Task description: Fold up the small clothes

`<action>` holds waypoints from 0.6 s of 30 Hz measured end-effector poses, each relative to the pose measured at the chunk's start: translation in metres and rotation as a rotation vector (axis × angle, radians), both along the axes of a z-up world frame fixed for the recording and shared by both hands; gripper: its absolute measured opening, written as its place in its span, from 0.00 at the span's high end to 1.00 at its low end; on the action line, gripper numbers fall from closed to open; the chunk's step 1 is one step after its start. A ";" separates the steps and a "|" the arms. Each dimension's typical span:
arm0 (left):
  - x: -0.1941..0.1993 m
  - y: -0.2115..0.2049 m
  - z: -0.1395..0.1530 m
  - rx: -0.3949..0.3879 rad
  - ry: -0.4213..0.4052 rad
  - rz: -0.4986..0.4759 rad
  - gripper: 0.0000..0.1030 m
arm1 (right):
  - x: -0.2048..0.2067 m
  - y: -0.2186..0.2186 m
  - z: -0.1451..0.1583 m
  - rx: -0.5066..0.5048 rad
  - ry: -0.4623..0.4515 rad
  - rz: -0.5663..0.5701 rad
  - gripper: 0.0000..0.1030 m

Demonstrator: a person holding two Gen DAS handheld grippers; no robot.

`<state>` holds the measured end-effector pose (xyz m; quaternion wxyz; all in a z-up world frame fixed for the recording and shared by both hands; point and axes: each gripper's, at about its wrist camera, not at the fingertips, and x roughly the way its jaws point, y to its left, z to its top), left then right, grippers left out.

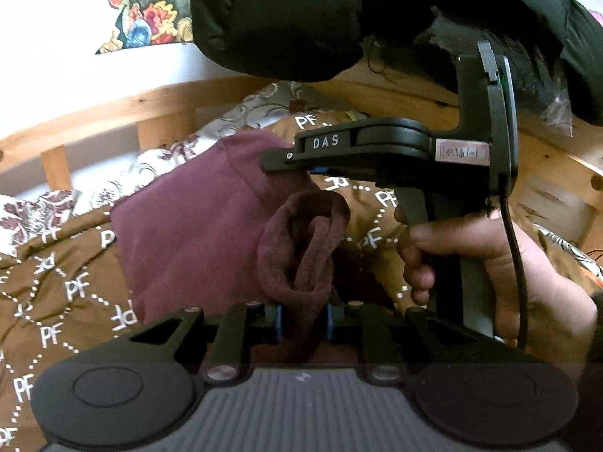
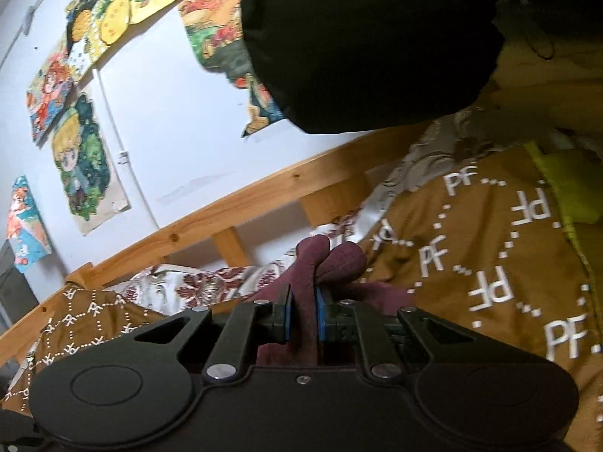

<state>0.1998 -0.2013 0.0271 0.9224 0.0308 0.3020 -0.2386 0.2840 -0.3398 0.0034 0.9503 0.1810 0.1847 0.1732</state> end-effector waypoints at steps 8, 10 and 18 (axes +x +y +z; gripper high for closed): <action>0.002 0.001 -0.008 -0.042 0.052 -0.044 0.60 | -0.001 -0.017 -0.015 0.019 0.069 -0.062 0.87; 0.001 0.005 -0.006 -0.070 0.065 -0.052 0.52 | 0.000 -0.020 -0.020 0.038 0.086 -0.068 0.87; -0.015 0.043 0.007 -0.159 0.078 0.071 0.11 | 0.000 -0.019 -0.026 0.005 0.094 -0.099 0.87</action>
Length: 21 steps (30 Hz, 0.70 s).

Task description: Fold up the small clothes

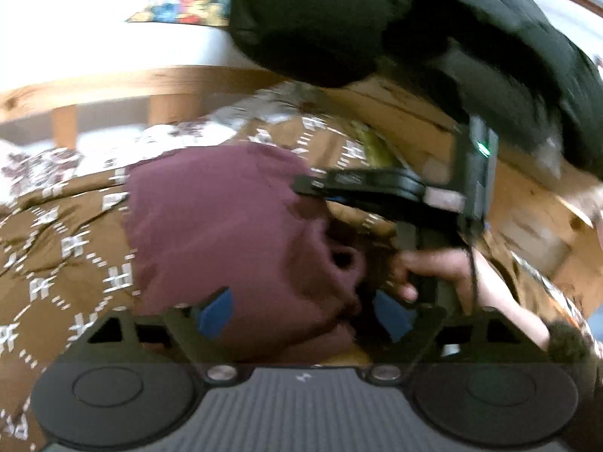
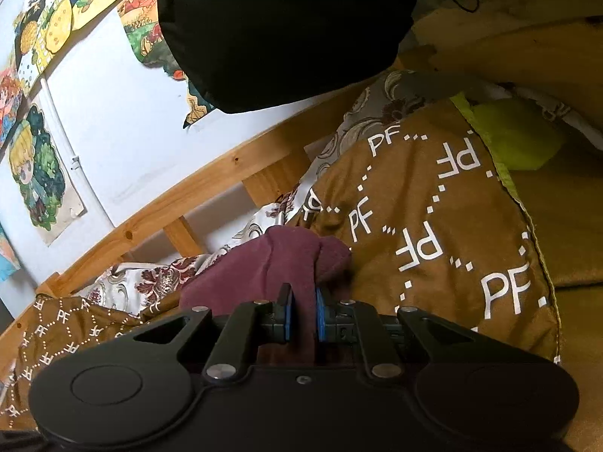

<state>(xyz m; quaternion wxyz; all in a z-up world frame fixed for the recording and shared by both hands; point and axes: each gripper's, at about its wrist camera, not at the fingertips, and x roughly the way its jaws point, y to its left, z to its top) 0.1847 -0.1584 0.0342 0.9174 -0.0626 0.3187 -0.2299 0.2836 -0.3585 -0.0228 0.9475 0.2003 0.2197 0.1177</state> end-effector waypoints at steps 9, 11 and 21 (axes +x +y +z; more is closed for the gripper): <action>0.013 0.066 -0.010 -0.120 0.174 0.362 0.01 | -0.017 0.011 0.005 -0.059 0.034 -0.012 0.57; 0.015 0.079 -0.015 -0.149 0.215 0.414 0.01 | -0.026 0.012 0.007 -0.050 0.038 -0.004 0.36; 0.037 0.091 -0.043 -0.157 0.278 0.408 0.01 | -0.070 0.065 0.001 -0.237 0.154 0.078 0.14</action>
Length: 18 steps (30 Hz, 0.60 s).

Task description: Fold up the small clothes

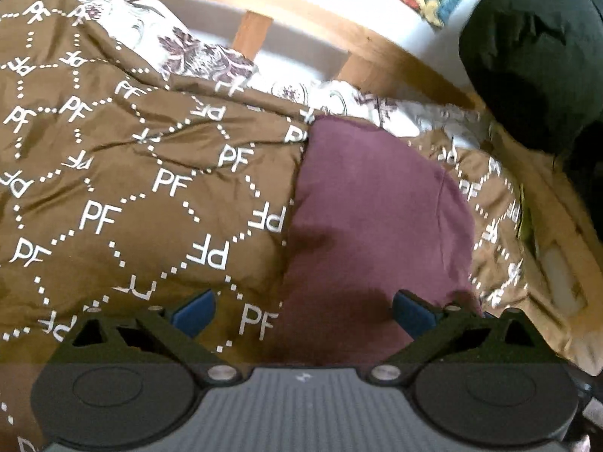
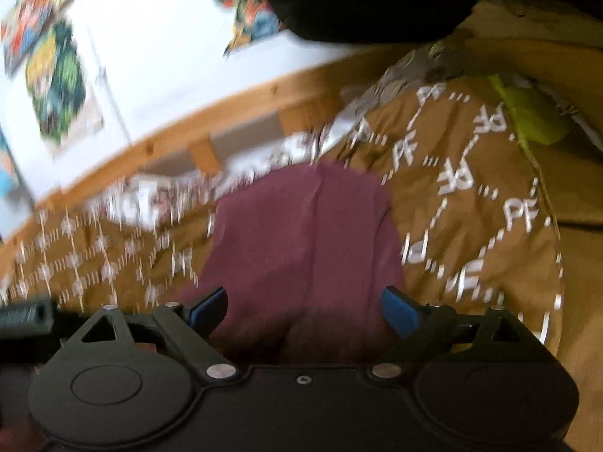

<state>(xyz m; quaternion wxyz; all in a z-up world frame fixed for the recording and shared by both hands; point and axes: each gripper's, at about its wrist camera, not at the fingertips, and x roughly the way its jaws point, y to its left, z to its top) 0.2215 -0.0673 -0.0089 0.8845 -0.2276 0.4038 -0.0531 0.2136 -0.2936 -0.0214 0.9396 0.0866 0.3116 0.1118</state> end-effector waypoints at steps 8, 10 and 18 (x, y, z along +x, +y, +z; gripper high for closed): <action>0.000 -0.017 -0.014 0.024 0.030 -0.093 0.01 | -0.027 0.002 -0.014 -0.157 0.003 -0.073 0.45; -0.001 -0.020 -0.016 0.040 0.035 -0.103 0.01 | -0.029 0.003 -0.014 -0.131 -0.004 -0.060 0.55; 0.000 -0.019 -0.025 0.017 0.069 -0.091 0.01 | -0.018 -0.013 -0.019 0.098 -0.033 -0.066 0.56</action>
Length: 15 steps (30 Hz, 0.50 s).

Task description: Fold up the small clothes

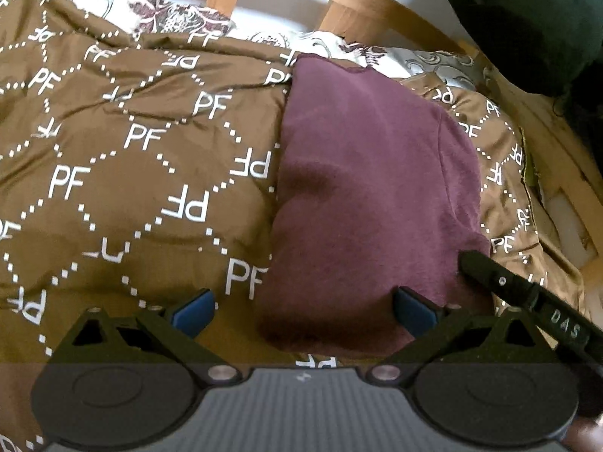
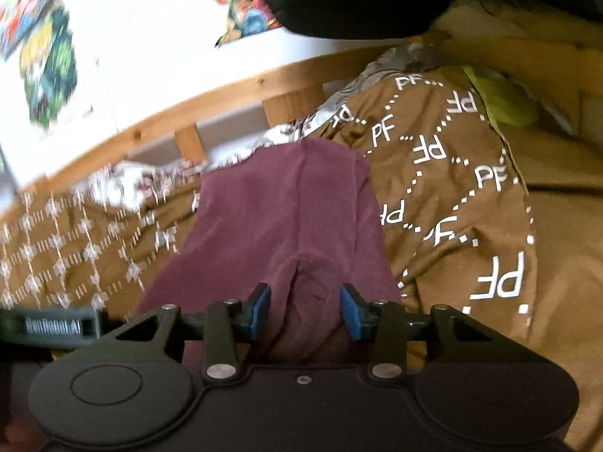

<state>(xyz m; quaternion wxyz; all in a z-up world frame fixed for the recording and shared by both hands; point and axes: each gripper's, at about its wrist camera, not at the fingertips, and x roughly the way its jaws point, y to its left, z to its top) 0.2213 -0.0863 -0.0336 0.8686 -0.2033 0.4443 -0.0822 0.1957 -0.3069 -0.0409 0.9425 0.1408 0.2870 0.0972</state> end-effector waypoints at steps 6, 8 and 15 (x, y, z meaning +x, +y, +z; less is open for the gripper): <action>-0.003 0.000 0.013 -0.027 -0.038 0.000 0.01 | 0.003 -0.014 -0.003 0.101 0.009 -0.034 0.86; -0.006 -0.001 0.022 -0.025 -0.084 -0.002 0.01 | -0.005 -0.014 0.005 0.072 -0.029 -0.052 0.88; 0.000 -0.008 0.019 0.029 -0.075 -0.013 0.01 | -0.011 -0.021 0.010 0.015 -0.012 -0.120 0.88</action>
